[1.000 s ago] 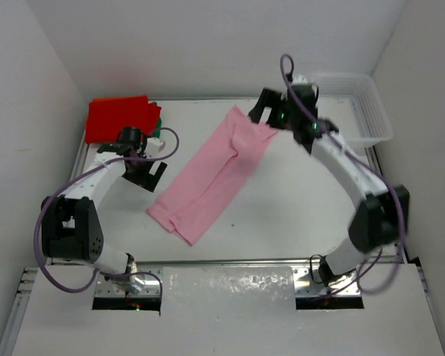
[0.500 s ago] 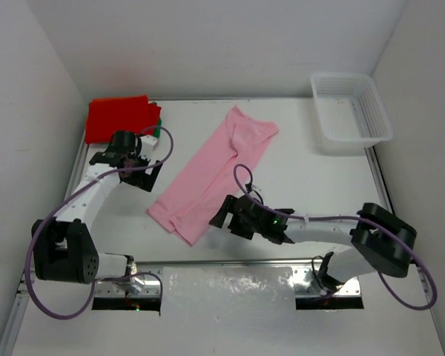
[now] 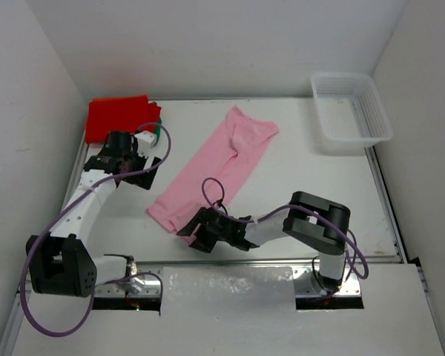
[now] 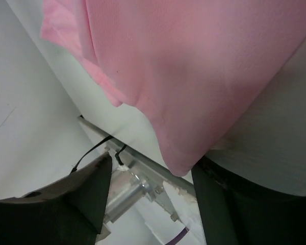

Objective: Fold and stack the t-shirts
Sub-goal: Rotate the tshirt 90 degrees

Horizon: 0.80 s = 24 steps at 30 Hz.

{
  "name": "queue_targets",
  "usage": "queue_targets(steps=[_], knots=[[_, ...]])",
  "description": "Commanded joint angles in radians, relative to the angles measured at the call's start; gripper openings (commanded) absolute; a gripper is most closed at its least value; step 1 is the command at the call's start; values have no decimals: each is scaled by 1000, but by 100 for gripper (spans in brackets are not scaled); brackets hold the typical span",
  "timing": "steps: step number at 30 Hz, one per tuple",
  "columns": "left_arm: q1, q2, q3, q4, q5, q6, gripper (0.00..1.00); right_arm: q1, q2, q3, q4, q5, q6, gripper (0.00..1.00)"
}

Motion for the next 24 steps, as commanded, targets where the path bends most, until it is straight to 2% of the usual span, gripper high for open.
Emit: queue_targets(steps=[1,3,4,7,12,13,14,16,18,23,24], knots=[[11,-43,-1,36,12,9,100,2,27,-63,-76,25,85,56],[11,-50,-2,36,12,9,100,2,15,-79,-83,40,88,46],[11,-50,-2,36,12,9,100,2,7,-82,-96,42,89,33],[11,-51,-1,36,12,12,100,2,1,-100,-103,53,100,18],[11,-54,-1,36,12,12,100,-7,-1,-143,-93,62,94,19],[11,-56,-1,36,12,10,100,-9,-2,-146,-85,63,91,16],[11,-56,-1,34,12,9,100,-10,-4,-152,-83,65,88,9],[13,-59,2,33,12,7,100,-16,-8,-155,-93,70,65,0],[11,-60,5,30,12,6,100,-31,-27,-168,-112,76,-2,0],[9,-68,24,7,139,30,98,-108,-120,-241,-157,22,-170,0],[9,-71,30,7,202,35,98,-123,-167,-264,-153,8,-188,0]])
